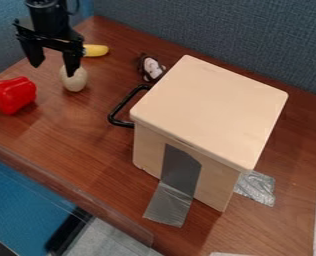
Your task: Moved the white object from the left side of the table to the top of the drawer
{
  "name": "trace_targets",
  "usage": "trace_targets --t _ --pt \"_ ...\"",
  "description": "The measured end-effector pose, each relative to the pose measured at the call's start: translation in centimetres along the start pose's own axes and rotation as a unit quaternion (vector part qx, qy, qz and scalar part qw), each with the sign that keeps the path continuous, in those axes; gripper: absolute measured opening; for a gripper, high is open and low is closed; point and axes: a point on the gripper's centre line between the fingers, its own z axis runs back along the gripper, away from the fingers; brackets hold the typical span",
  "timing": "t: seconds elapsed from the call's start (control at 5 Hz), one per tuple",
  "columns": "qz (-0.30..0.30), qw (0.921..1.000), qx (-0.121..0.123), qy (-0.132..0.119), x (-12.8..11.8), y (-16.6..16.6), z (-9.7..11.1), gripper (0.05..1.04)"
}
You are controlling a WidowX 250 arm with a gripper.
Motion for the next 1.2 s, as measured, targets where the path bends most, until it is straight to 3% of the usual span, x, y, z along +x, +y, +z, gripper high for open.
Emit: trace_targets --t 0.4,1.0,1.2 --pt "0.039 0.999 0.017 0.016 3.1 1.0 -2.3 0.999" --pt "0.095 0.9941 -0.036 0.04 3.3 0.6 -4.5 0.999" --pt "0.097 0.9942 -0.019 0.043 3.0 1.2 -5.2 0.948"
